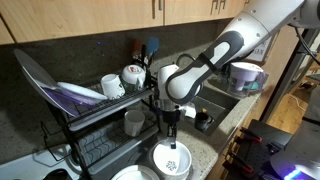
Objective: Remove the white bowl from the countertop and put it on the plate then remove the other white bowl from the transparent bowl and put it on top of the one on the plate
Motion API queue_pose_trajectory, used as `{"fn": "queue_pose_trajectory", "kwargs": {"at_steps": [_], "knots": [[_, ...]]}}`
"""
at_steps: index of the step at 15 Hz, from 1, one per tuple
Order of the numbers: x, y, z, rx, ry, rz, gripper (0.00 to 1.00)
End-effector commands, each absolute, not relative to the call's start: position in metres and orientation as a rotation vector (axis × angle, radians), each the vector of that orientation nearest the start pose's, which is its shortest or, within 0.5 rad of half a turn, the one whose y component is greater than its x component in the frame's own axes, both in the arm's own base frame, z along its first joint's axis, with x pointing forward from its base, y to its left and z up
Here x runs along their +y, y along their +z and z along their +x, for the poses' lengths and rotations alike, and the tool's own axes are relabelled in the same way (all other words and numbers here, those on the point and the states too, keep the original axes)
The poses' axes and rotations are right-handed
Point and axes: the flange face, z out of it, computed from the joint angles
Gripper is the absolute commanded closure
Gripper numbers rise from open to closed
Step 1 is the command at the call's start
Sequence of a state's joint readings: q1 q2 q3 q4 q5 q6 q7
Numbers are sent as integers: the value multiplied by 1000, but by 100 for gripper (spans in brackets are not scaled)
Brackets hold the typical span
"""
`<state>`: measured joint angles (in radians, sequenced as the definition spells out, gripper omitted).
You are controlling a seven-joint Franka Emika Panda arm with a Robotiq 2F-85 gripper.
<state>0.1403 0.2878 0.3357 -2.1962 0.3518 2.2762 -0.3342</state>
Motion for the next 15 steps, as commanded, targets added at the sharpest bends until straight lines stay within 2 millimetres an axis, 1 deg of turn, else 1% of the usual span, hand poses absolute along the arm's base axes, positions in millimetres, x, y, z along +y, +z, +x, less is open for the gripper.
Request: {"fn": "queue_pose_trajectory", "kwargs": {"at_steps": [1,4,8,11,13,15], "knots": [[271,269,460,-732,345,-2639,97],[296,269,451,-750,363,-2632,97],[341,270,431,-792,377,-2640,97],[376,276,414,-824,382,-2649,97],[396,277,409,-833,374,-2666,97],[414,279,411,-817,345,-2691,97]]}}
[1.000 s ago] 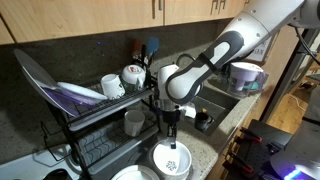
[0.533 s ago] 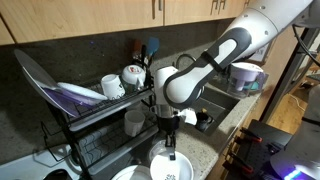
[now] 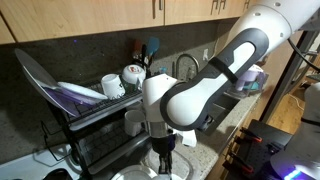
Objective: Remove the white bowl from the countertop and put it on the plate then remove the other white bowl from the transparent bowl and put it on top of the one on the plate
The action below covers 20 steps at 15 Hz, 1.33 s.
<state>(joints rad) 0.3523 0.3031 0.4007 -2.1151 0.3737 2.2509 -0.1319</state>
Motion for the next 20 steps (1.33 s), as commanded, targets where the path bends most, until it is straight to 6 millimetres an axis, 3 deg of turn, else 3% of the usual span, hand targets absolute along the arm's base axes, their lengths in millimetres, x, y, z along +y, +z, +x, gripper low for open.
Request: {"fn": "queue_pose_trajectory", "kwargs": {"at_steps": [1,5,10,20], "knots": [[420,279,414,-797,328,-2701,97],[436,285,435,-675,256,-2715,98],[433,284,467,-558,206,-2736,98],[422,233,505,-455,266,-2801,98]]}}
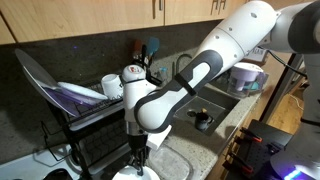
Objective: Remove the white bowl from the countertop and put it on the plate then remove the other white bowl from the transparent bowl and put it on top of the one on the plate
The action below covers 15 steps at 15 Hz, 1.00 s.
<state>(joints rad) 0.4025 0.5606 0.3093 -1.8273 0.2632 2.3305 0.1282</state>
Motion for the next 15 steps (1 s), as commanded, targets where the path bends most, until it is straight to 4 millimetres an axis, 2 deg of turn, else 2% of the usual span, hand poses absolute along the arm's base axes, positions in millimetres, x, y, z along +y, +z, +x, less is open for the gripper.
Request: {"fn": "queue_pose_trajectory", "kwargs": {"at_steps": [1,8,15], "knots": [[422,229,507,-452,272,-2802,98],[424,195,508,-435,323,-2828,98],[429,195,505,-444,321,-2826,98]]}}
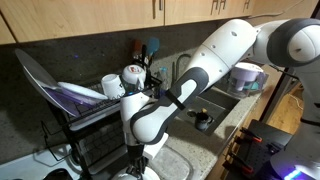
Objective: Remove the white bowl from the countertop and put it on the plate then remove the other white bowl from the transparent bowl and put it on top of the one on the plate
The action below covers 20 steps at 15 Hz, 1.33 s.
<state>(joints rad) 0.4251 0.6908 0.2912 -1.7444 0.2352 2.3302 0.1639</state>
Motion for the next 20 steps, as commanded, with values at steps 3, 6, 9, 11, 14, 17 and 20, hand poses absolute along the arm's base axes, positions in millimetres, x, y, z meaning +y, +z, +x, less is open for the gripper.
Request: {"fn": "queue_pose_trajectory", "kwargs": {"at_steps": [3,6,9,11,14,17,20], "knots": [[429,194,505,-447,325,-2828,98],[426,195,506,-443,327,-2833,76],[422,197,508,-437,323,-2836,54],[420,200,509,-433,313,-2833,41],[418,208,508,-435,302,-2827,24],[416,220,504,-449,282,-2820,7],[414,233,500,-462,263,-2811,10]]}}
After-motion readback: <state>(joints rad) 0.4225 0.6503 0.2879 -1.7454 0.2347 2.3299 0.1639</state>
